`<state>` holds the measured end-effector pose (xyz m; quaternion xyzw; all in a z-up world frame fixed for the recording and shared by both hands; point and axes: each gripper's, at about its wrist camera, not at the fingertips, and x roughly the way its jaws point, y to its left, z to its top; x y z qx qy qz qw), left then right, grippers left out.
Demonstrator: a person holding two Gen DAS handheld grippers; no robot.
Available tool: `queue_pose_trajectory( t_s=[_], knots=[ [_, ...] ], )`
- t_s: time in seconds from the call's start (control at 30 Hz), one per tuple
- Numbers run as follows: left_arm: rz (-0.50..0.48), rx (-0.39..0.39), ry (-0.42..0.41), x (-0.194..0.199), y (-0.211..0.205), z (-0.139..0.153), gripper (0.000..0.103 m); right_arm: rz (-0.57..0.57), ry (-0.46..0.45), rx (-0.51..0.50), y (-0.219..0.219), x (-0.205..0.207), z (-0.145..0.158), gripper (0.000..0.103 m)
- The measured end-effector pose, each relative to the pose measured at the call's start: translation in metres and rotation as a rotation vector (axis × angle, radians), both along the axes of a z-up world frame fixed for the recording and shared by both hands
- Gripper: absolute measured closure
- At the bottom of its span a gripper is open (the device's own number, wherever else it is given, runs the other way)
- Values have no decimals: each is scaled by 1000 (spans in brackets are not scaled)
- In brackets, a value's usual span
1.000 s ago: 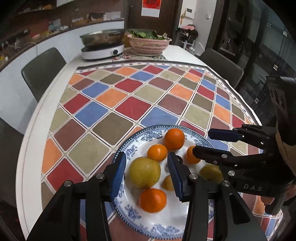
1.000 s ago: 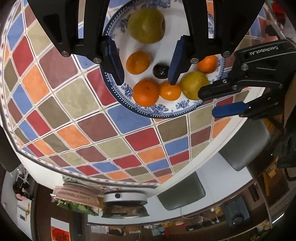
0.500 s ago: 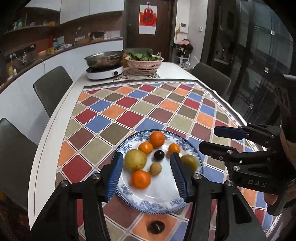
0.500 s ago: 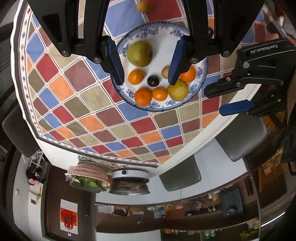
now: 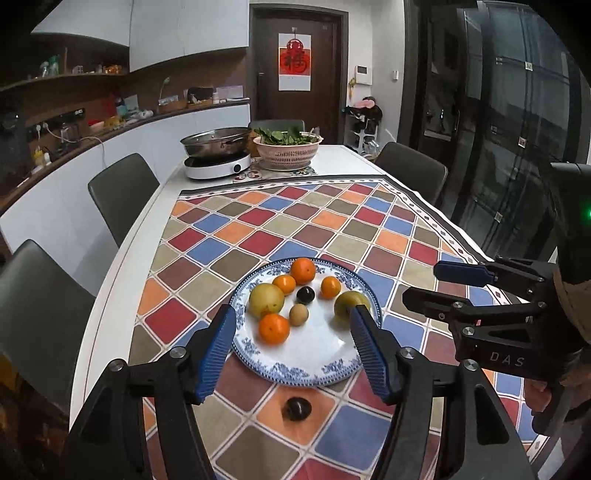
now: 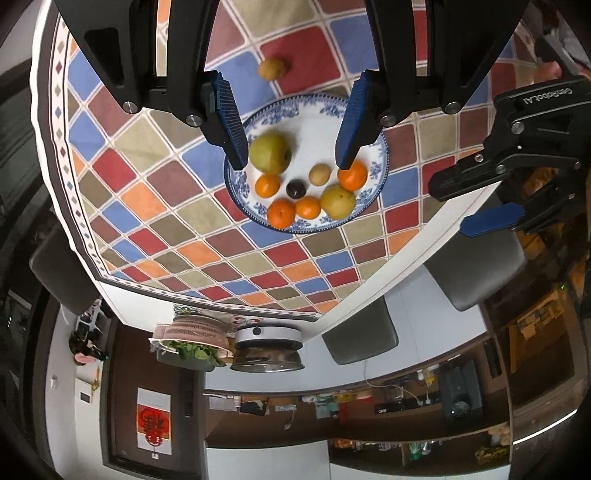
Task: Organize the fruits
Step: 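Move both tools back toward the last plum and kiwi, then grasp the dark plum with the left tool while the right tool grasps the brown kiwi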
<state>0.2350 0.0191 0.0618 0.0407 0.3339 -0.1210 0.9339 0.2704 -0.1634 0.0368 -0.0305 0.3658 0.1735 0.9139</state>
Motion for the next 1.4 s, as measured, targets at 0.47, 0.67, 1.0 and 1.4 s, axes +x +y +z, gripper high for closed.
queue_pose_trajectory(
  t_s=[0.47,0.67,1.0,1.4],
  knots=[
    [45,65,-34,-49,0,-16,29,-87,-19,1,-15,-44,-16,43],
    [54,46,-11,-59,4,-34,27,-104,-8,-13,-17,-54,-29,43],
    [54,40,1,-59,9,-69,27,-126,-1,-55,-15,-59,-54,43],
    [53,51,71,-42,11,-110,28,-131,49,-78,-14,-47,-88,43]
  ],
)
